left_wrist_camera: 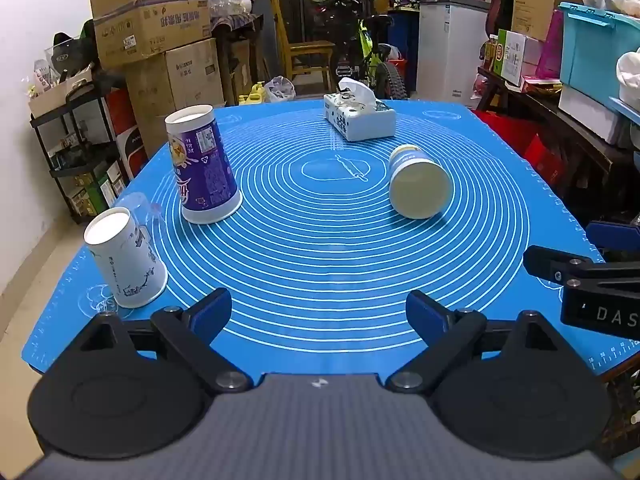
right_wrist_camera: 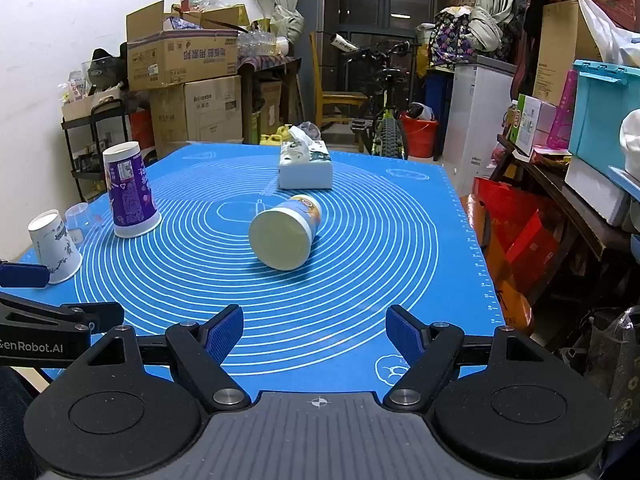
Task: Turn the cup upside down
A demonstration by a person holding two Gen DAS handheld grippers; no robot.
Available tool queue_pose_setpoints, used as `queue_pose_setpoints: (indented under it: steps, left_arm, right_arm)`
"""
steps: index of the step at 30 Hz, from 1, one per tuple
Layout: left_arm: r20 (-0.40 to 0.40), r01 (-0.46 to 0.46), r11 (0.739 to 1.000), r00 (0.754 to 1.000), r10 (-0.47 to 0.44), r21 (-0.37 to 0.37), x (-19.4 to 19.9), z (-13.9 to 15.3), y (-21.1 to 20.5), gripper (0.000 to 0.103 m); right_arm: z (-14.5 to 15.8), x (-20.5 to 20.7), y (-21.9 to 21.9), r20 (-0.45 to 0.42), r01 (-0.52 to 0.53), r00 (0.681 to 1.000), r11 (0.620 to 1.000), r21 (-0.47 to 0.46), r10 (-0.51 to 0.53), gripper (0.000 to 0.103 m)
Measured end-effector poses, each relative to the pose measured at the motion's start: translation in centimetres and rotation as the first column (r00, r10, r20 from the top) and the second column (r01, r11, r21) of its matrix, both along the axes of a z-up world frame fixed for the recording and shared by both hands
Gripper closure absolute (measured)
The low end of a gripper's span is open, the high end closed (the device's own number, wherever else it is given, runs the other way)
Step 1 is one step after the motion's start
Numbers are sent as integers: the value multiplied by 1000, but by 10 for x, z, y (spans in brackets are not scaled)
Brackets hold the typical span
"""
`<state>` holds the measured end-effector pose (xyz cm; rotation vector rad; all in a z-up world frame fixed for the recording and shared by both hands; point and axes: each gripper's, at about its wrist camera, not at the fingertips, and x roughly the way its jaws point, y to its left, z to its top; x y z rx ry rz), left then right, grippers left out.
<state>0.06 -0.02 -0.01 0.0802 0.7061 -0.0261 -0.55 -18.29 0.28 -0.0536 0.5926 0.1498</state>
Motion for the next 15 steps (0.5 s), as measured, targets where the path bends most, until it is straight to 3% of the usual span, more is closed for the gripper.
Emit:
queue_pose_setpoints:
  steps: [15]
  left_arm:
    - [13,-5,1000,1000,5,4,-2,1,3,10]
  right_arm:
    - [0,0,1,-6,-1,1000,1000,-7,0,22]
